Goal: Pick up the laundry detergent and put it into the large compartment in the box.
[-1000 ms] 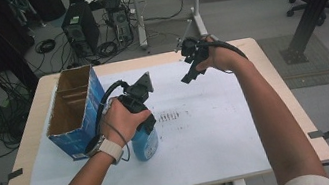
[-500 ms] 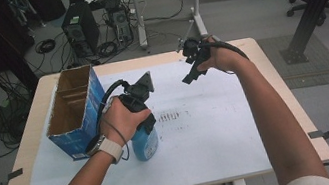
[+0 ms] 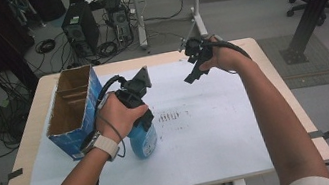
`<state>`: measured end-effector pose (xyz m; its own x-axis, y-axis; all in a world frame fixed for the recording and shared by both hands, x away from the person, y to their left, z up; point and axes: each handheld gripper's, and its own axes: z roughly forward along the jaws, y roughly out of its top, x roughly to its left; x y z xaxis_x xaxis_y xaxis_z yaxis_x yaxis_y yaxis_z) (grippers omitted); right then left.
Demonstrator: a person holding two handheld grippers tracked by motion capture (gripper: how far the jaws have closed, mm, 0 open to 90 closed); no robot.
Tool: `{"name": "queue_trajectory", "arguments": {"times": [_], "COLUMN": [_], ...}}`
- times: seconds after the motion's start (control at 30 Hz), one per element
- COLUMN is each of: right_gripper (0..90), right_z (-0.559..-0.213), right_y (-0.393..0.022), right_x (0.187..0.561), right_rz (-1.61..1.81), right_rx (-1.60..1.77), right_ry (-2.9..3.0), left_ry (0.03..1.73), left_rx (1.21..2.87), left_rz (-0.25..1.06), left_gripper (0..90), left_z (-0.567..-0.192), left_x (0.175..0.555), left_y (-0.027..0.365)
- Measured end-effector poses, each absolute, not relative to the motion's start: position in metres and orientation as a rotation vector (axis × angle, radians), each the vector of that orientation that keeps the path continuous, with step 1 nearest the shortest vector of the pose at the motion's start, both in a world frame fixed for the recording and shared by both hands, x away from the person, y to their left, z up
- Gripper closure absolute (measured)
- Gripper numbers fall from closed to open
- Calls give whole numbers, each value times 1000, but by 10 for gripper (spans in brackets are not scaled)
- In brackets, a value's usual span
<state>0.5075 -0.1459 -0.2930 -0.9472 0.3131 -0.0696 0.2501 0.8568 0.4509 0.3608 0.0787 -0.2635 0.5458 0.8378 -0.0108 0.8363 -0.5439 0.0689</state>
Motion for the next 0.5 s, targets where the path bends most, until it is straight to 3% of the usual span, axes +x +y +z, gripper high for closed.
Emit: {"name": "queue_trajectory", "arguments": {"times": [0.5], "right_gripper": [122], "right_z": [-293], "right_y": [-149], "right_x": [505], "right_rz": [674], "right_rx": [447], "right_ry": [2889], "left_ry": [1479], "left_rx": [2704], "left_rz": [37], "left_gripper": [372], "left_z": [-247], "left_x": [358], "left_y": [87]}}
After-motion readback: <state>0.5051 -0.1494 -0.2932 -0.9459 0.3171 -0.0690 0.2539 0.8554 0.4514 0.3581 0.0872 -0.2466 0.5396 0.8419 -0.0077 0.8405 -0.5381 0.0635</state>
